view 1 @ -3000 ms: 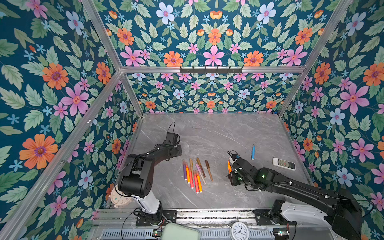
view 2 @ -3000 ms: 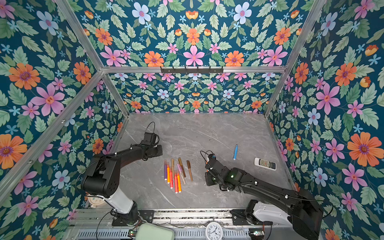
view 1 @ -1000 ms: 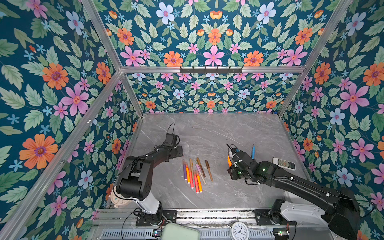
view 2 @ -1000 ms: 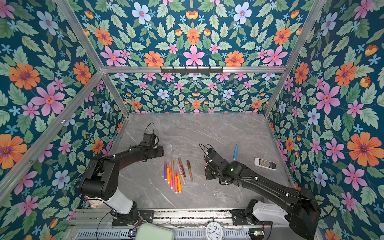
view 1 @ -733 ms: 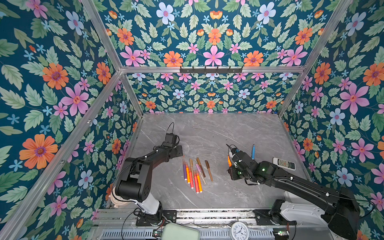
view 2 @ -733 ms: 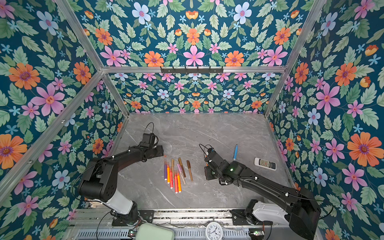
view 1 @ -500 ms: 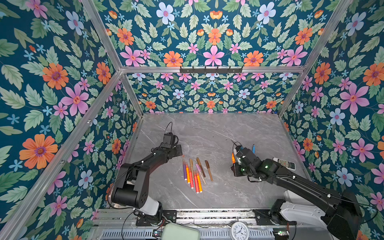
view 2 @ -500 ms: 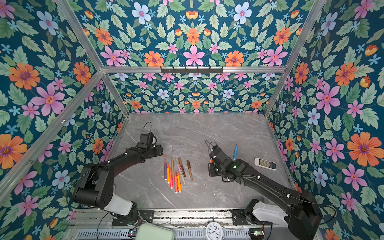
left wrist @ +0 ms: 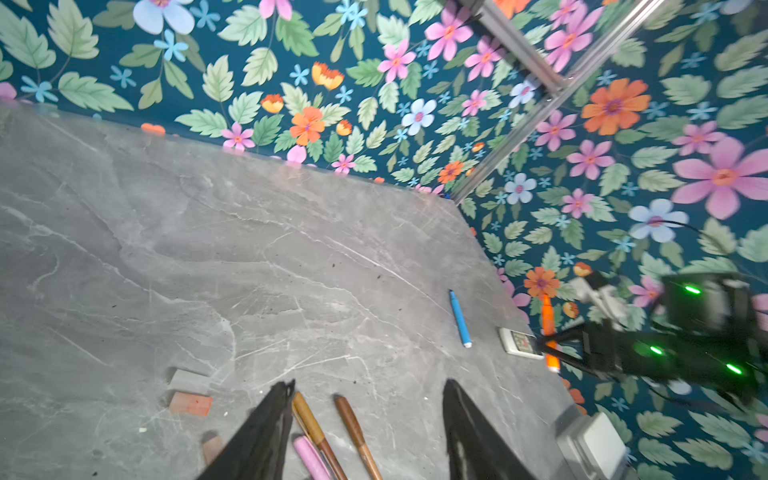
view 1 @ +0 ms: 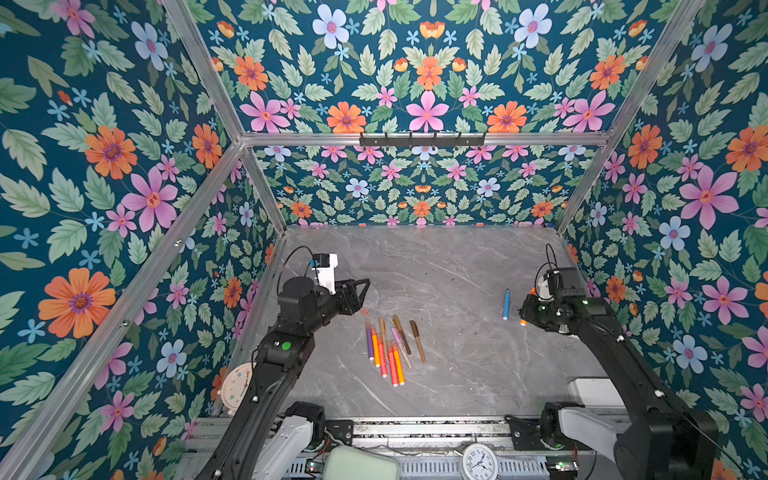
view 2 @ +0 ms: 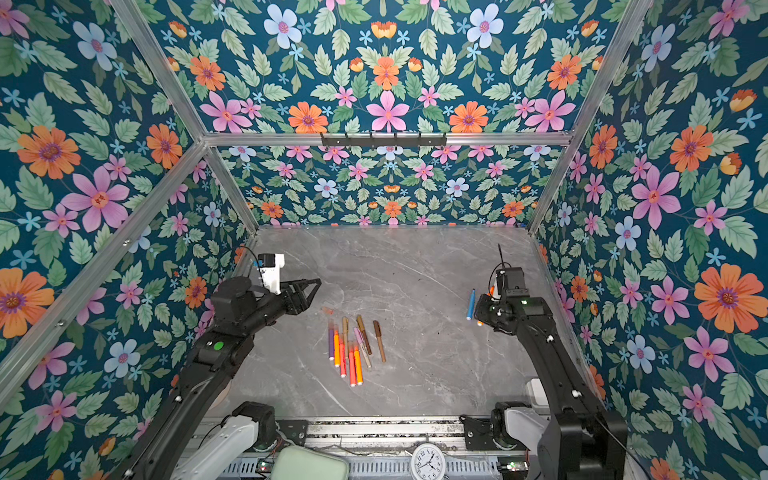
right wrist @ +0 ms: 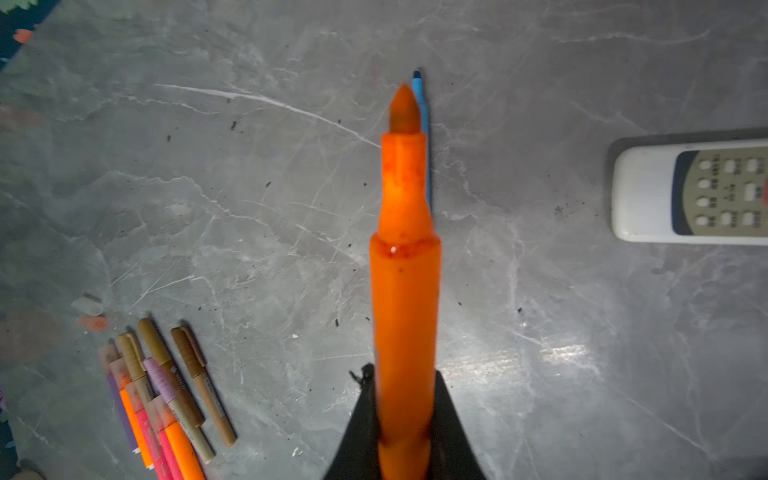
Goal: Open the pen caps
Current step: 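Carry the orange highlighter toward the blue marker with the right gripper while the left withdraws, then lower the orange highlighter beside the blue marker and open the right gripper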
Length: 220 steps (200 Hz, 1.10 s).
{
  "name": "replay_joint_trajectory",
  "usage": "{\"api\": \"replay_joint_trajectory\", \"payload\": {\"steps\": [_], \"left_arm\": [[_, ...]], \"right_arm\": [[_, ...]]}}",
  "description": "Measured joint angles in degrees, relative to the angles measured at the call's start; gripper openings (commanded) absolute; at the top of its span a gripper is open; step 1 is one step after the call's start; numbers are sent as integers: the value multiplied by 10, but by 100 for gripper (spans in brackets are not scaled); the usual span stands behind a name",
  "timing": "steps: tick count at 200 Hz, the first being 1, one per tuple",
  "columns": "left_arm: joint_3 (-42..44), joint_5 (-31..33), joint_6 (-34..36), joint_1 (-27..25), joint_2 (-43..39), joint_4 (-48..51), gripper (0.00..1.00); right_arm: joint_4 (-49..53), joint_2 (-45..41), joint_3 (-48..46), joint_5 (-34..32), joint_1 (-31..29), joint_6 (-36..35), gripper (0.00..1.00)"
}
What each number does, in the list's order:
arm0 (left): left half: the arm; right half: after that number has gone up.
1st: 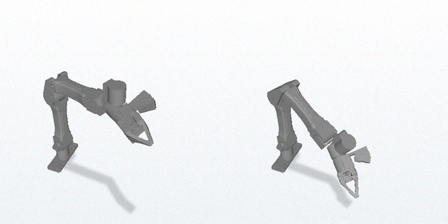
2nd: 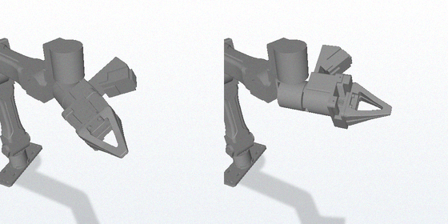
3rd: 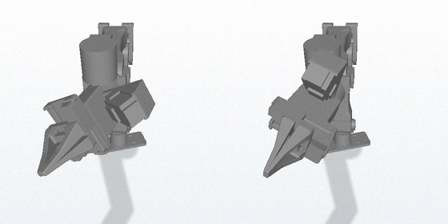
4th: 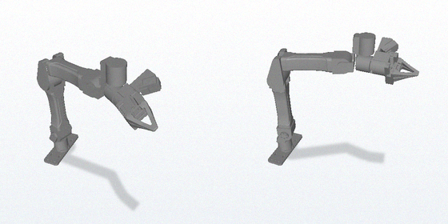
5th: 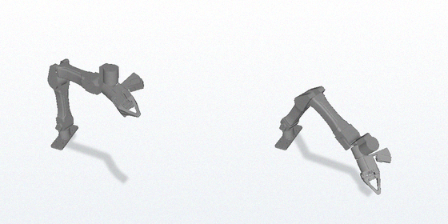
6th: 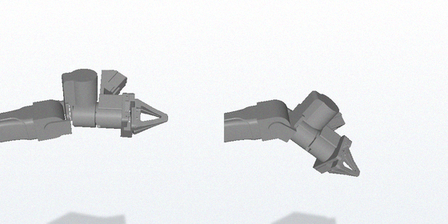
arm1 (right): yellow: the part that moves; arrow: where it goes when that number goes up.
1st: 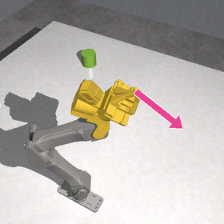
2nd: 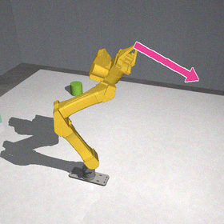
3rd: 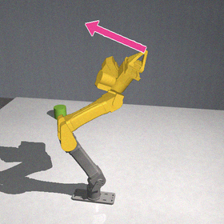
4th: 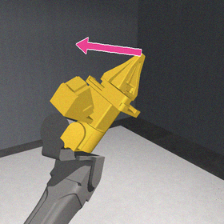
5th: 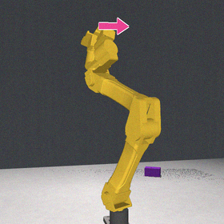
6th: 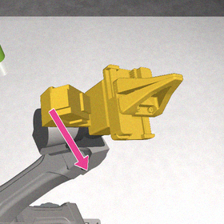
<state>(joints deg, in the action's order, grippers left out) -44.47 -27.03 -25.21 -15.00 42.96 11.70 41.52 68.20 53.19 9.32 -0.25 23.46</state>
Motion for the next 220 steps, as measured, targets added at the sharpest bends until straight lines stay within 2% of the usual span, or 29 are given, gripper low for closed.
{"api": "replay_joint_trajectory", "payload": {"steps": [29,53,104,157,189,220], "left_arm": [[-5,-13,29,0,-60,62,62],[7,8,46,0,-78,105,62],[16,14,58,0,-90,113,63],[23,1,58,0,-83,110,63],[24,0,58,0,-79,110,63],[25,-1,58,0,-74,108,63]], "right_arm": [[0,92,51,-5,5,-18,0],[-5,174,97,-30,7,-33,0],[-18,305,125,-37,7,-56,0],[-26,338,124,-45,7,-59,0],[-28,355,124,-55,7,-61,8],[-33,361,125,-65,7,-62,20]]}}
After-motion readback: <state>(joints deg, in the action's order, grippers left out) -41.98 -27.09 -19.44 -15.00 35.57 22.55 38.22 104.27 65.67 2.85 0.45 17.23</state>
